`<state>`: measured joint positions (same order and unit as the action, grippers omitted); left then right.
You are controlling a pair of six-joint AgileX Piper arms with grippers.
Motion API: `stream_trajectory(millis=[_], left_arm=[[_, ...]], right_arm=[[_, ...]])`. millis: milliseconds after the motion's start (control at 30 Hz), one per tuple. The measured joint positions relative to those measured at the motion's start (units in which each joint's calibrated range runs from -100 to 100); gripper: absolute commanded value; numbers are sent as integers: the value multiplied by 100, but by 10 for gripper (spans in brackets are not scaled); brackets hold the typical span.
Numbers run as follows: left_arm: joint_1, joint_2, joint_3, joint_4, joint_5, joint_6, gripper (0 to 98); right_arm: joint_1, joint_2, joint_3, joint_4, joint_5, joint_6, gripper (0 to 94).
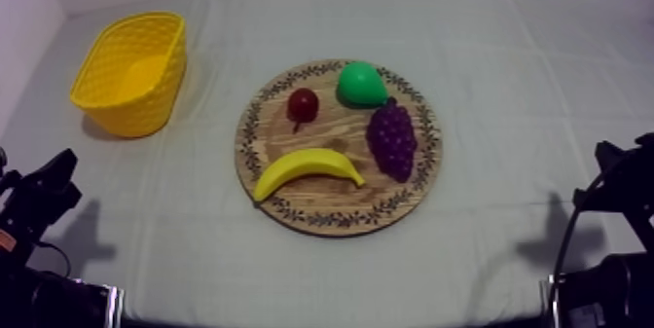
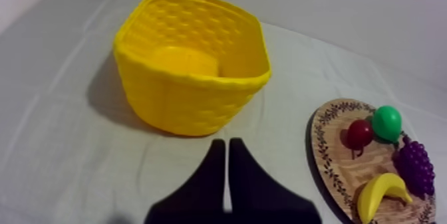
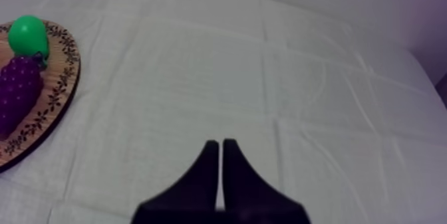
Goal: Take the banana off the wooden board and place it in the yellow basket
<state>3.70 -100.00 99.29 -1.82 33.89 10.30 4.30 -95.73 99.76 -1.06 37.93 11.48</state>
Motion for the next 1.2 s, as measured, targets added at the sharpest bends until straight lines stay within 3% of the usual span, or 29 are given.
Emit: stream_trajectory(millis=[133, 300, 467, 867, 1200], left_arm=[[101, 0, 7, 0, 0, -108, 1], [111, 0, 14, 0, 0, -522, 1], [111, 0, 14, 0, 0, -627, 1], [111, 0, 14, 0, 0, -501, 1], [111, 0, 14, 0, 0, 24, 1]], right_arm=[[0, 0, 0, 0, 0, 0, 3], [0, 0, 0, 0, 0, 0, 3], [0, 0, 0, 0, 0, 0, 3], [0, 0, 0, 0, 0, 3, 3], [0, 0, 0, 0, 0, 3, 3]])
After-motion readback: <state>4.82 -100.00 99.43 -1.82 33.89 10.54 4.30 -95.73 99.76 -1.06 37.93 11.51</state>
